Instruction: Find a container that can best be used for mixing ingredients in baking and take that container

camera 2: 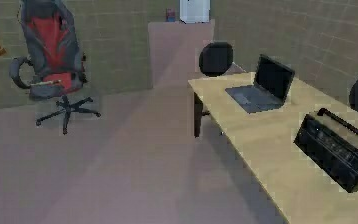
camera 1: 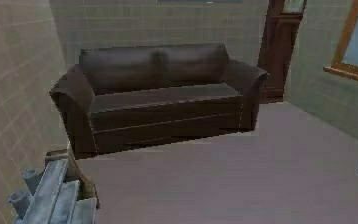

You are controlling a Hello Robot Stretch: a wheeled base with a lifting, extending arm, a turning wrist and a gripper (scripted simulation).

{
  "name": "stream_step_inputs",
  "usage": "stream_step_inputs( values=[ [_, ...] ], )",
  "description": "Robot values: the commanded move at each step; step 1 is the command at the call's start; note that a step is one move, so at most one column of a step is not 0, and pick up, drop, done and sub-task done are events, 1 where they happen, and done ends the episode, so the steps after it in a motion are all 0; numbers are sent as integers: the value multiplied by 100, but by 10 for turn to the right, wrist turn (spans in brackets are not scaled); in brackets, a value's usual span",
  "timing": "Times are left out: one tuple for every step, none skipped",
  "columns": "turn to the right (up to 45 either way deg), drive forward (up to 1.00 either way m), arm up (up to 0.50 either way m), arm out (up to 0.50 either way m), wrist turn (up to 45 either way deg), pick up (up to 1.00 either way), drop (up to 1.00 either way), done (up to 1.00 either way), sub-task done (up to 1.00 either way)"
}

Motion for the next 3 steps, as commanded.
stream_step_inputs(
  values=[
    [450, 0, 0, 0, 0, 0, 0, 0, 0],
    [270, 0, 0, 0, 0, 0, 0, 0, 0],
    [30, 0, 0, 0, 0, 0, 0, 0, 0]
  ],
)
